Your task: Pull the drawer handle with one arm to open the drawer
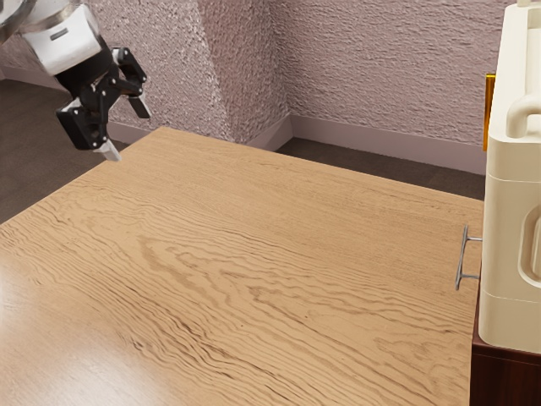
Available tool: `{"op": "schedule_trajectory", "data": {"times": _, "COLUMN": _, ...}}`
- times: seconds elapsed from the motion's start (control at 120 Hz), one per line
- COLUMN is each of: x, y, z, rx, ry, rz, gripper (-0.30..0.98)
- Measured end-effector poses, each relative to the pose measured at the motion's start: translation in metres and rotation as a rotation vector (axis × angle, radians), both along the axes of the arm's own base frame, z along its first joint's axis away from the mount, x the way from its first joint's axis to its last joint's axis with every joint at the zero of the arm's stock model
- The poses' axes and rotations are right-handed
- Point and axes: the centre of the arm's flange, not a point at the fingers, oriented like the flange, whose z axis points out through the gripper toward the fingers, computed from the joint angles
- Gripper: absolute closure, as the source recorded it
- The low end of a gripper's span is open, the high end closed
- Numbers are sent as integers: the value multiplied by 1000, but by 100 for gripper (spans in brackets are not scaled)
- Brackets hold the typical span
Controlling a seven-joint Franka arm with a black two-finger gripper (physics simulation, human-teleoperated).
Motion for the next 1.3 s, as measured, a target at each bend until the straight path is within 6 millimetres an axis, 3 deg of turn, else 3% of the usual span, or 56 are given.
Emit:
{"op": "schedule_trajectory", "data": {"times": 0.142, "x": 7, "y": -61, "z": -31, "rx": 77, "ry": 45, "rz": -197, "gripper": 0}}
{"op": "schedule_trajectory", "data": {"times": 0.333, "x": 13, "y": -48, "z": -65, "rx": -34, "ry": 20, "rz": -305, "gripper": 0}}
{"op": "schedule_trajectory", "data": {"times": 0.542, "x": 27, "y": -68, "z": -94, "rx": -142, "ry": -50, "rz": -481, "gripper": 0}}
{"op": "schedule_trajectory", "data": {"times": 0.75, "x": 36, "y": -87, "z": -99, "rx": -163, "ry": -124, "rz": -637, "gripper": 0}}
{"op": "schedule_trajectory", "data": {"times": 0.908, "x": 42, "y": -128, "z": -108, "rx": -144, "ry": -156, "rz": -780, "gripper": 0}}
{"op": "schedule_trajectory", "data": {"times": 1.017, "x": 47, "y": -145, "z": -115, "rx": -142, "ry": -187, "rz": -845, "gripper": 0}}
{"op": "schedule_trajectory", "data": {"times": 1.3, "x": 75, "y": -207, "z": -151, "rx": -127, "ry": -227, "rz": -995, "gripper": 0}}
